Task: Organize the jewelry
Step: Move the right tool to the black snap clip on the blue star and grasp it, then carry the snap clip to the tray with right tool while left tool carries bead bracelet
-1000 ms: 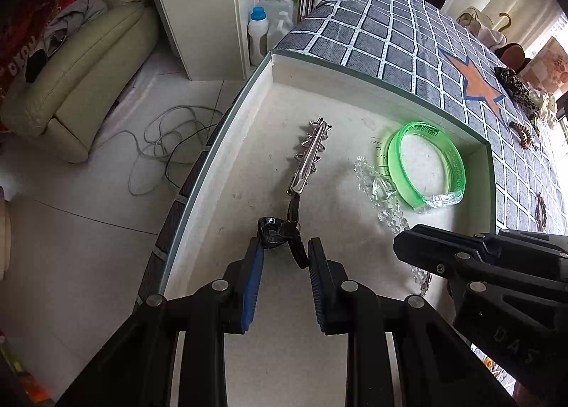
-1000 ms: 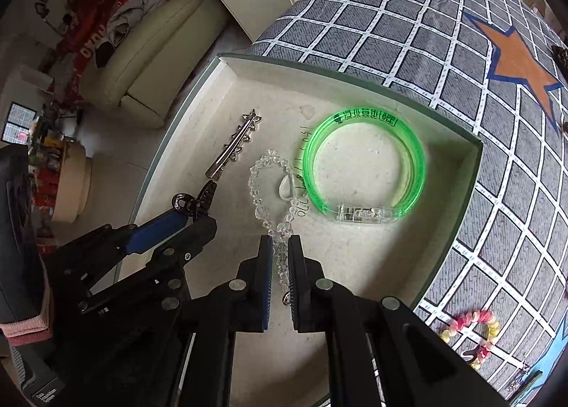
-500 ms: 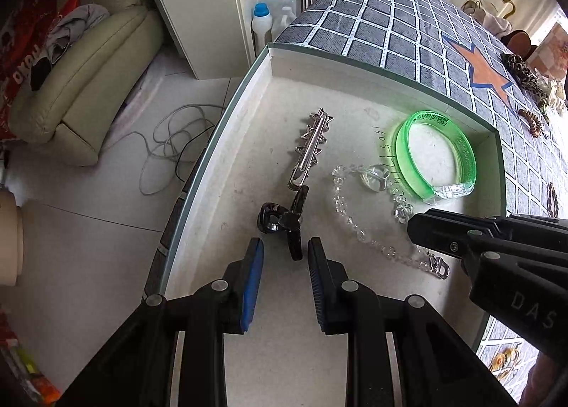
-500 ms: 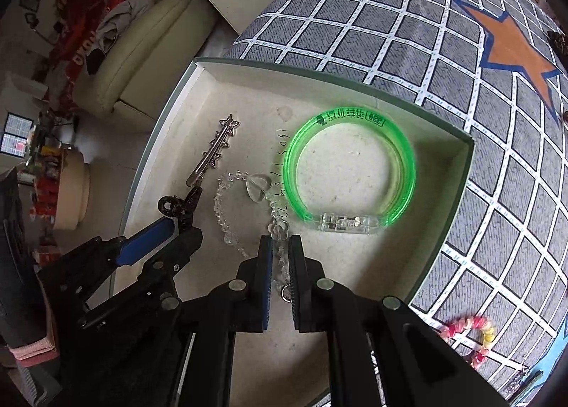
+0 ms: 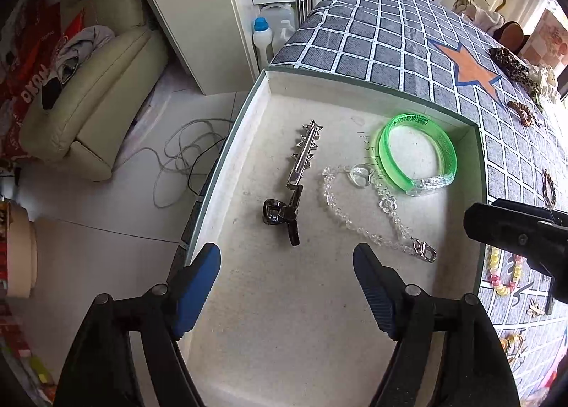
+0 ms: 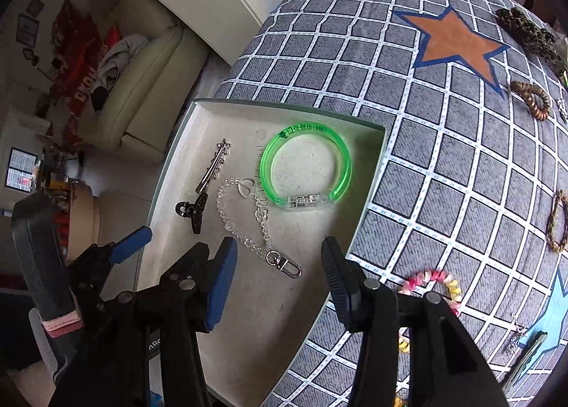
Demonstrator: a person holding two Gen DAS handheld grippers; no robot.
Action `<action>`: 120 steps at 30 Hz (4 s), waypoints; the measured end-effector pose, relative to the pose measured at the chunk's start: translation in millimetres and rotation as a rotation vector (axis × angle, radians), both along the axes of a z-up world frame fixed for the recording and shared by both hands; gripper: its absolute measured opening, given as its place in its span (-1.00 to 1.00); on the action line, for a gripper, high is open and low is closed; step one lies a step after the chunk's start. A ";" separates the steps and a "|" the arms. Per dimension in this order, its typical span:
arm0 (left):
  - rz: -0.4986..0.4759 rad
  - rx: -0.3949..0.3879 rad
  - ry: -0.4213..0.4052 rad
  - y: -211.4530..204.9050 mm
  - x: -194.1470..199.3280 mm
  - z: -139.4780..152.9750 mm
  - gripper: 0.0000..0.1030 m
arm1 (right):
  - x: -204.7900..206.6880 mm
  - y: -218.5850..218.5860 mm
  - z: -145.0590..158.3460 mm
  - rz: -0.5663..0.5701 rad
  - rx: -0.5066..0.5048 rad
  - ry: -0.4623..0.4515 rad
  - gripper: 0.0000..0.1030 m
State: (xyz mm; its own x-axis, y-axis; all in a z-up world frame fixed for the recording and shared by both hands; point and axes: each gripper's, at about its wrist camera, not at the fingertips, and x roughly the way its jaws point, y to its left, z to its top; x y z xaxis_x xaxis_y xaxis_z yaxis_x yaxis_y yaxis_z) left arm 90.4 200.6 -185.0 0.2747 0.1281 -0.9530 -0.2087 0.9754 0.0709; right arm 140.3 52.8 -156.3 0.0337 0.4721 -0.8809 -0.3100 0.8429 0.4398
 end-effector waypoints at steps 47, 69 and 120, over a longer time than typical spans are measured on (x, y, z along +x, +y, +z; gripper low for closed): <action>-0.466 -0.056 0.100 -233.5 27.0 -4.9 1.00 | -95.1 -317.4 -36.9 -0.578 -0.237 0.158 0.57; -0.374 -0.064 0.191 -222.0 36.5 -56.2 1.00 | -50.3 -275.7 -74.3 -0.453 -0.356 0.123 0.57; -0.405 -0.243 -0.004 -165.6 11.1 41.8 -0.53 | -42.6 -196.9 7.6 -0.394 -0.205 0.006 -0.40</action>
State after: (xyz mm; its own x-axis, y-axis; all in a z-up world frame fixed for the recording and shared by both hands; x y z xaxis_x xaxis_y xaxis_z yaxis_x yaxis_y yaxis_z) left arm 101.6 35.0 -143.1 0.2604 -0.2170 -0.9408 0.1926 0.9665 -0.1696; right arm 97.8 -144.1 -148.7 0.1705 0.2394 -0.9558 0.0544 0.9663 0.2517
